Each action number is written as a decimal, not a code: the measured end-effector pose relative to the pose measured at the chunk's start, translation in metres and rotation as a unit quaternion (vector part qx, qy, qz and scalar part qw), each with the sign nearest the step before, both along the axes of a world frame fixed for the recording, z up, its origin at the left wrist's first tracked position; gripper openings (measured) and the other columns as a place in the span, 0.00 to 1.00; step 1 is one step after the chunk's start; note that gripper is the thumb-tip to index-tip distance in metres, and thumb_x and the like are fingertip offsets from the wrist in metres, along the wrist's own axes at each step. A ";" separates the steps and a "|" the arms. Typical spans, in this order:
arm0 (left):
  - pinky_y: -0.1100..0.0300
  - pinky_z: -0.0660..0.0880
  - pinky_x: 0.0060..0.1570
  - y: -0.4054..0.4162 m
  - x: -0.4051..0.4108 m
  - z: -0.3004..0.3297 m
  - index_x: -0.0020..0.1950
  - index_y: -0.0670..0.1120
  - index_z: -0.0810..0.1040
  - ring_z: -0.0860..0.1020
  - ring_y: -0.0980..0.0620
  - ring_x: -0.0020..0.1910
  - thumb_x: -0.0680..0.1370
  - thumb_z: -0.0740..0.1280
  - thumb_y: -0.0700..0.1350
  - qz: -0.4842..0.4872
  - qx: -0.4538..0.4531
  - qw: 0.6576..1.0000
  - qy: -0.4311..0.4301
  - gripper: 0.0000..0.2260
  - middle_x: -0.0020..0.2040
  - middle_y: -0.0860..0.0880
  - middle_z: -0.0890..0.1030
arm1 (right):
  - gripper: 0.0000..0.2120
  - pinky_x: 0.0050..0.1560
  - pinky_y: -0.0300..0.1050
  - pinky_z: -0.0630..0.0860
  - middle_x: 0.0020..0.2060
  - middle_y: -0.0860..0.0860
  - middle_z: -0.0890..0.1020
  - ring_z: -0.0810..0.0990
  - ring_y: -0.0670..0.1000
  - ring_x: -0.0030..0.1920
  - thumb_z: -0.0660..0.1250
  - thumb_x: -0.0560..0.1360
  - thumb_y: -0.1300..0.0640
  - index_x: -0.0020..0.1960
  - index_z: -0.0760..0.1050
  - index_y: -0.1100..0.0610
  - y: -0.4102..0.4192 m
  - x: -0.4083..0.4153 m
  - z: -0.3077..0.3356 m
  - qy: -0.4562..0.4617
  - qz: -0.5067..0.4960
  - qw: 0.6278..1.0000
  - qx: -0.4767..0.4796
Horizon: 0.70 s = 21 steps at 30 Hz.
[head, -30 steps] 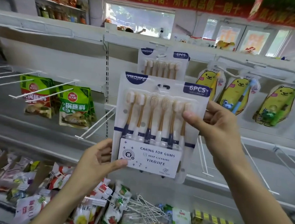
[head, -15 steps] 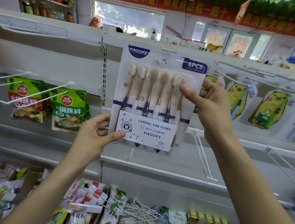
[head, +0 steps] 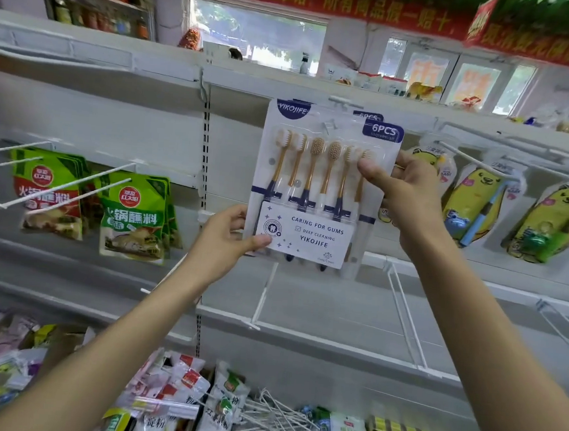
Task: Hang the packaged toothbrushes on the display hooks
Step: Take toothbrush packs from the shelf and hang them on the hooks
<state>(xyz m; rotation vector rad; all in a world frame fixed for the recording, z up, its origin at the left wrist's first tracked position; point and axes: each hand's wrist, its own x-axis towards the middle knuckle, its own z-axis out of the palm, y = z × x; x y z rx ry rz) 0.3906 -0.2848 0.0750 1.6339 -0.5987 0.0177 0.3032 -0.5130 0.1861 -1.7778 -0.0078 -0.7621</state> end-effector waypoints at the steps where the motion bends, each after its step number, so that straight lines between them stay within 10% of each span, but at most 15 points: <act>1: 0.68 0.79 0.44 -0.006 0.010 -0.003 0.61 0.45 0.78 0.83 0.56 0.54 0.74 0.75 0.37 0.001 0.004 1.000 0.000 0.16 0.54 0.52 0.84 | 0.12 0.62 0.52 0.79 0.52 0.49 0.87 0.85 0.47 0.54 0.72 0.76 0.59 0.60 0.81 0.55 -0.004 0.007 0.001 0.002 -0.003 1.000 -0.007; 9: 0.73 0.76 0.43 -0.046 0.060 -0.014 0.62 0.44 0.79 0.82 0.64 0.50 0.76 0.73 0.40 0.022 0.026 0.999 -0.008 0.14 0.55 0.51 0.84 | 0.11 0.47 0.36 0.77 0.51 0.46 0.86 0.85 0.41 0.51 0.72 0.77 0.55 0.59 0.81 0.53 -0.033 0.056 0.003 0.028 -0.026 0.998 -0.048; 13: 0.59 0.81 0.49 -0.061 0.078 -0.018 0.58 0.49 0.77 0.82 0.56 0.53 0.76 0.73 0.42 0.042 0.034 0.998 -0.021 0.13 0.54 0.52 0.84 | 0.13 0.35 0.28 0.72 0.50 0.46 0.86 0.83 0.35 0.43 0.72 0.77 0.53 0.60 0.82 0.55 -0.043 0.075 0.002 0.043 -0.057 0.996 -0.062; 21: 0.49 0.81 0.47 -0.076 0.087 -0.021 0.57 0.47 0.73 0.82 0.45 0.52 0.77 0.72 0.47 0.072 0.088 0.993 -0.037 0.12 0.52 0.48 0.83 | 0.17 0.43 0.35 0.77 0.51 0.48 0.86 0.84 0.42 0.49 0.73 0.76 0.48 0.60 0.82 0.56 -0.053 0.089 -0.005 0.052 -0.097 0.991 -0.077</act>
